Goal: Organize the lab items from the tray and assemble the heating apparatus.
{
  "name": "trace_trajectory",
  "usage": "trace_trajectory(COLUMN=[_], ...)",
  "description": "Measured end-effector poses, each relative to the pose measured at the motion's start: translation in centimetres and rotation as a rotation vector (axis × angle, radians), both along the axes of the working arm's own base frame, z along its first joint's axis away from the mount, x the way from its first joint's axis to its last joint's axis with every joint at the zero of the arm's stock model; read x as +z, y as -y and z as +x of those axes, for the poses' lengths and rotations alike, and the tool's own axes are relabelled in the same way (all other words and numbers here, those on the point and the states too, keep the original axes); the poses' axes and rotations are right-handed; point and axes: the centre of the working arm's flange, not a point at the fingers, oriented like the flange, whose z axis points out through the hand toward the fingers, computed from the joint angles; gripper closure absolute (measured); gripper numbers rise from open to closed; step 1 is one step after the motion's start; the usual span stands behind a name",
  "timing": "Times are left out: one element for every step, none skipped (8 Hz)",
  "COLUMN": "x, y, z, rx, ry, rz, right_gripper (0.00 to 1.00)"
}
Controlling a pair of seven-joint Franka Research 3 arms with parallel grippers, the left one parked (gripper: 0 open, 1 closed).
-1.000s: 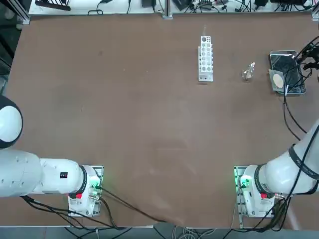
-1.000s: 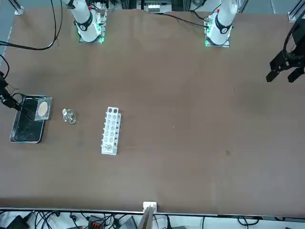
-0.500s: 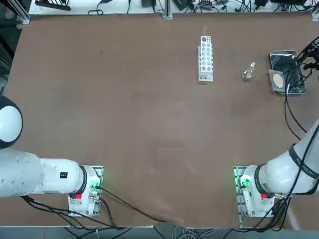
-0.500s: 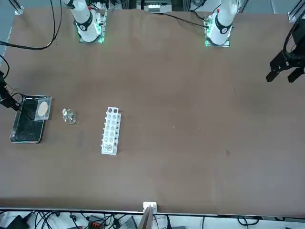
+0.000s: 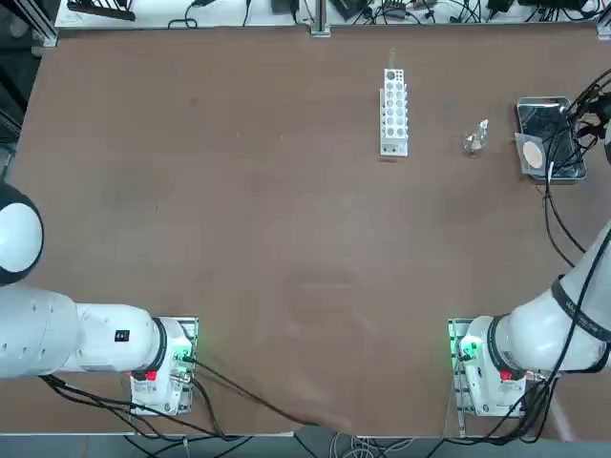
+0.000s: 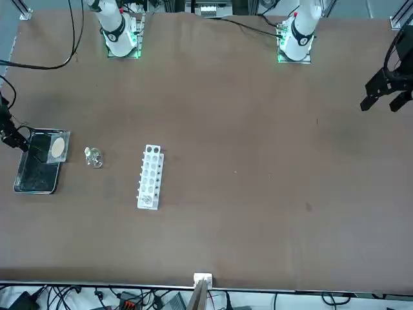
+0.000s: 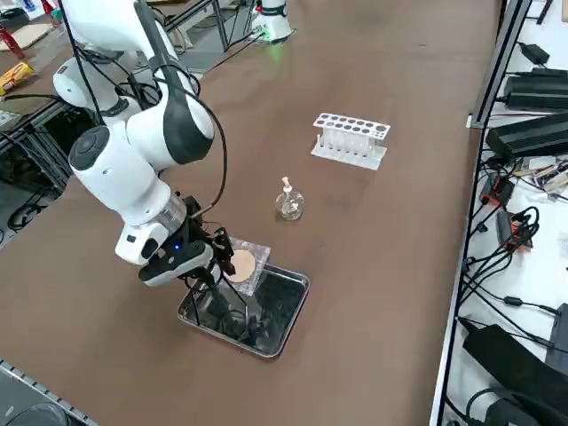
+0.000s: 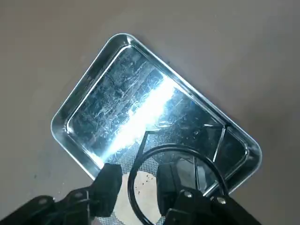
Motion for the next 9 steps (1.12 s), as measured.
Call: trace_trajectory(x=[-0.21,-0.32,-0.28,-0.23,-0.21,-0.2,-0.2,-0.2,-0.21], y=[0.04,0.06,0.11,0.16,0.18,0.21,0.24,0.24,0.24], z=[-0.02,-0.03,-0.02,0.0,0.01,0.02,0.03,0.04,0.05], rx=[-0.004,-0.007,-0.009,-0.01,-0.011,-0.012,-0.013,-0.013,-0.013], ry=[-0.001,-0.002,0.0,0.002,0.003,0.004,0.005,0.005,0.005], rz=[0.001,0.0,-0.004,-0.008,-0.01,-0.012,-0.015,-0.016,-0.016], right_gripper=[0.53,0.57,0.59,0.61,0.63,0.65,0.67,0.72,0.79])
